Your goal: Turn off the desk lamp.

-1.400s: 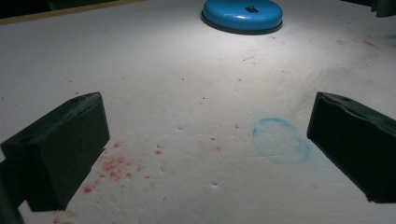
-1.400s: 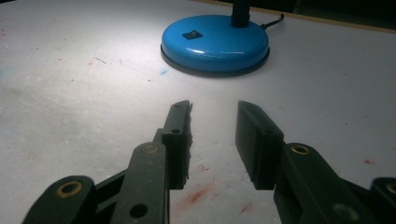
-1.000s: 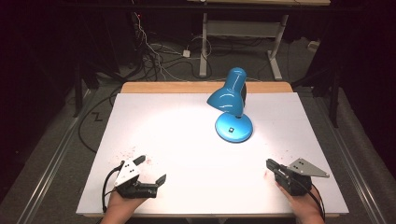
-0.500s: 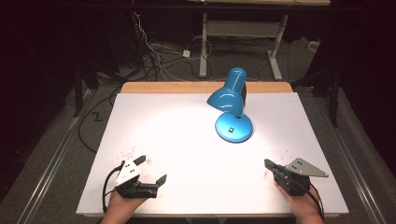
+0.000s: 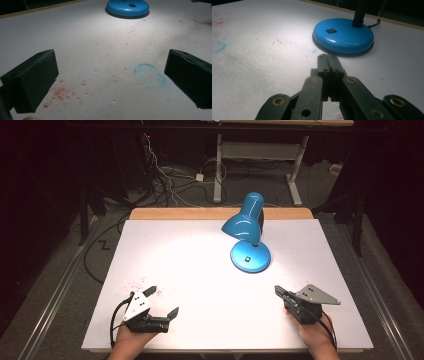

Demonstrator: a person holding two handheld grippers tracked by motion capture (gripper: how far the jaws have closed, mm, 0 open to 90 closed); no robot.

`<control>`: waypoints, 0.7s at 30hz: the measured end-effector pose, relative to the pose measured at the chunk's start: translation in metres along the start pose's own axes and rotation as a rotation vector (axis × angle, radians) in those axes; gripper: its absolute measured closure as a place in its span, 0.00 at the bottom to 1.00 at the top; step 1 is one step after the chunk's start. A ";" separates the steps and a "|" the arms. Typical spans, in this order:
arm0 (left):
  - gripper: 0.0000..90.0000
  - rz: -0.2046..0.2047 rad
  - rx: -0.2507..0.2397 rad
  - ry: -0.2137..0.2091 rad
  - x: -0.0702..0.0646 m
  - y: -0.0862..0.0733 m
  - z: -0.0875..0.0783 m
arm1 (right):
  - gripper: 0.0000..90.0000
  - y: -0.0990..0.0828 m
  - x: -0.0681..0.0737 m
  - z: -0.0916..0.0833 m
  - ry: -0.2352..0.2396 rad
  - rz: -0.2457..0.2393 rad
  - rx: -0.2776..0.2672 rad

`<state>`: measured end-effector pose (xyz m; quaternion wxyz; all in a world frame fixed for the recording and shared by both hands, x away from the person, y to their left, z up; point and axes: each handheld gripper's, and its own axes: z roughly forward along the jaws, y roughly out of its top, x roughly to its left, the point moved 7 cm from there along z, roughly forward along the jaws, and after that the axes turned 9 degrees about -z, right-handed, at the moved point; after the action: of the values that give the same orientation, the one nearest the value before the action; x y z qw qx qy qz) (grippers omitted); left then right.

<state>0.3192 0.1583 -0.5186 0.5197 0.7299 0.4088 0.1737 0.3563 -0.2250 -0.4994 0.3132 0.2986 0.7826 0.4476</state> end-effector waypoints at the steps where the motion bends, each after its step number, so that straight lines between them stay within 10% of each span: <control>1: 0.00 -0.003 0.003 -0.001 0.001 0.000 0.000 | 1.00 0.001 0.000 0.003 0.004 0.001 0.004; 21: 0.00 -0.028 0.005 -0.026 0.004 0.006 -0.007 | 1.00 0.020 -0.006 0.048 0.037 -0.002 0.029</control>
<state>0.3194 0.1646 -0.5113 0.5254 0.7276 0.4126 0.1557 0.4000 -0.1959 -0.4993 0.2949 0.2939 0.7949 0.4414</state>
